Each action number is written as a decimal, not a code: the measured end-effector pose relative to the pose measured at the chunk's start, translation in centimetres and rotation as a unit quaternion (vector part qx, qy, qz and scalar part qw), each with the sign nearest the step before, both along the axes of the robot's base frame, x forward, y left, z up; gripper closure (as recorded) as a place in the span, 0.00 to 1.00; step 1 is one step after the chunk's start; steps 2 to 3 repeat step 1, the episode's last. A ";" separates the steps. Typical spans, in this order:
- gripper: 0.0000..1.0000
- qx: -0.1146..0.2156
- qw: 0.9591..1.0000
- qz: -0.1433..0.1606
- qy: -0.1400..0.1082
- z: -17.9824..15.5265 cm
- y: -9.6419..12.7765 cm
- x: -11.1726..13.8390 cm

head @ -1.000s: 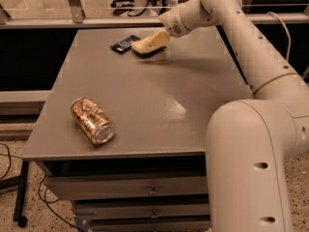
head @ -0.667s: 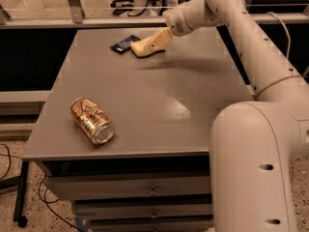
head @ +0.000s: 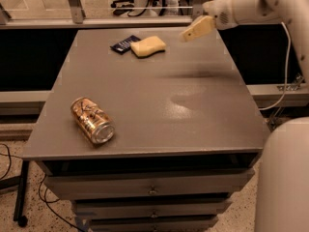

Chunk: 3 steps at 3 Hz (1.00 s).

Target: Move sponge near rxbar blueberry

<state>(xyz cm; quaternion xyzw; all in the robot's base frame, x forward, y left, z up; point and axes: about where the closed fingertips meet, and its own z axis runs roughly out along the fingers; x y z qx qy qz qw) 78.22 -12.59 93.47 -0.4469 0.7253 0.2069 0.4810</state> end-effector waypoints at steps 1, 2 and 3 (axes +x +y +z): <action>0.00 0.001 1.000 -0.016 0.000 0.1 -2.5 -0.5; 0.00 0.001 1.000 -0.016 0.000 0.1 -2.5 -0.5; 0.00 0.001 1.000 -0.016 0.000 0.1 -2.5 -0.5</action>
Offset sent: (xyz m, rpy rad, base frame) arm 0.0000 0.0000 0.0000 0.0000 0.0000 0.0000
